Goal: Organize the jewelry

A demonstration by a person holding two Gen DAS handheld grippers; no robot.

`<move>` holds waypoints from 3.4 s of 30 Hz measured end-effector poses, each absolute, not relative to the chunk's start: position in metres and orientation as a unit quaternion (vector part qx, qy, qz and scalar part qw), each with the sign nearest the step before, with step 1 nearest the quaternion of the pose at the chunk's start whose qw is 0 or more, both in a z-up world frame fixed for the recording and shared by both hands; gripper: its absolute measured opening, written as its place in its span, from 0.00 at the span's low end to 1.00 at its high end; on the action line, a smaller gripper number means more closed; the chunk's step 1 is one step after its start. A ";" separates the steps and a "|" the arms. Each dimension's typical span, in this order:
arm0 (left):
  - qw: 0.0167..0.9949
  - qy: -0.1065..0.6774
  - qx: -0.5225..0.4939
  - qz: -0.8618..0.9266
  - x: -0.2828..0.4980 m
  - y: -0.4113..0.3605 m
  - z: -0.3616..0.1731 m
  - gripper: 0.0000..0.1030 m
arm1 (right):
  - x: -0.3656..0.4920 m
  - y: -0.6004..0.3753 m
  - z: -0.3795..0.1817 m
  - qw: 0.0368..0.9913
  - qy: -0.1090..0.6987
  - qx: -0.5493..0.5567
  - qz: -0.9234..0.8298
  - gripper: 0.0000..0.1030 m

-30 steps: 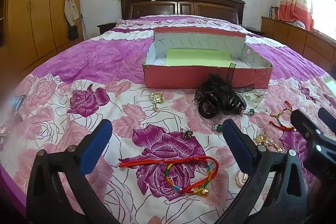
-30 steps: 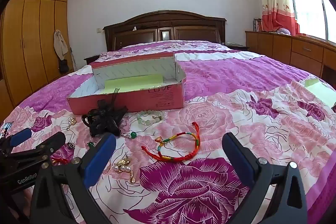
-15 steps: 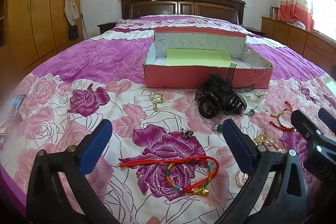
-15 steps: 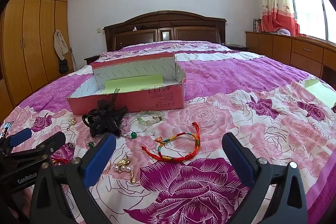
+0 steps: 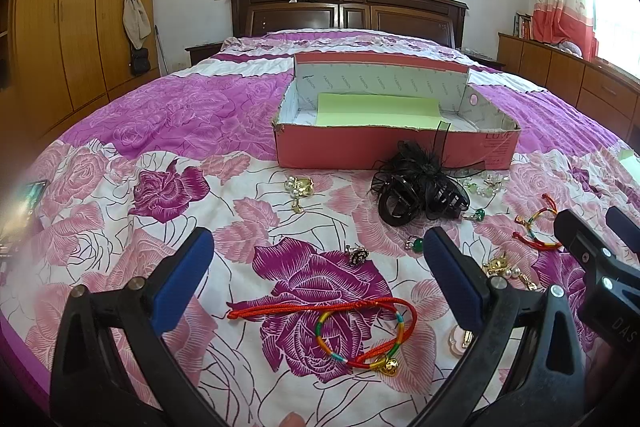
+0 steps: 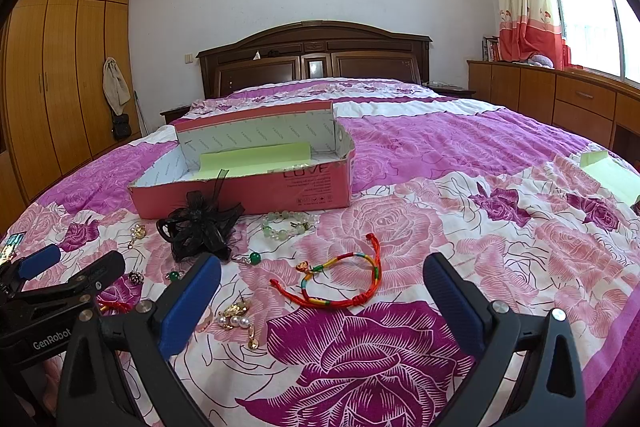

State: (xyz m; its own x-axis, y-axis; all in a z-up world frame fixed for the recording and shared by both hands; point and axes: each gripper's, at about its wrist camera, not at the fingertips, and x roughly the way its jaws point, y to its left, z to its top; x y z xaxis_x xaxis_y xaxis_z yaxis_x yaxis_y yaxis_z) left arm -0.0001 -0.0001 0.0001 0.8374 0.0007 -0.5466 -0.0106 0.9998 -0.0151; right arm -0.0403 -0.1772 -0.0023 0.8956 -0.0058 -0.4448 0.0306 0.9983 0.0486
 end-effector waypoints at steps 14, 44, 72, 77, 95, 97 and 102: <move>0.959 0.285 -0.009 0.003 0.000 0.000 0.000 0.95 | -0.040 -0.177 -0.002 0.973 0.228 0.027 -0.009 1.00; 0.959 0.284 -0.010 0.003 0.000 0.000 0.000 0.95 | -0.041 -0.177 -0.002 0.973 0.227 0.027 -0.009 1.00; 0.959 0.283 -0.010 0.003 0.000 0.000 0.000 0.95 | -0.041 -0.176 -0.002 0.974 0.226 0.027 -0.009 1.00; 0.959 0.283 -0.010 0.003 0.000 0.000 0.000 0.95 | -0.041 -0.177 -0.001 0.974 0.226 0.027 -0.009 1.00; 0.953 0.301 -0.041 -0.011 0.005 0.011 0.013 0.95 | -0.040 -0.186 0.012 0.968 0.244 0.056 -0.001 1.00; 0.949 0.312 -0.049 -0.016 0.008 0.015 0.013 0.95 | -0.038 -0.190 0.014 0.965 0.253 0.064 0.002 1.00; 0.937 0.343 -0.056 -0.029 0.018 0.017 0.014 0.95 | -0.027 -0.202 0.016 0.952 0.295 0.079 -0.004 1.00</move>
State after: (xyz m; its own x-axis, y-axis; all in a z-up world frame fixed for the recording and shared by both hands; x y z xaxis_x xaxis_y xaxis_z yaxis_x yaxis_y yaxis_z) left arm 0.0179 0.0170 0.0143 0.7626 -0.0929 -0.6402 0.0164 0.9921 -0.1245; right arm -0.0265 -0.2015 0.0155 0.8261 0.0392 -0.5622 0.0534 0.9876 0.1473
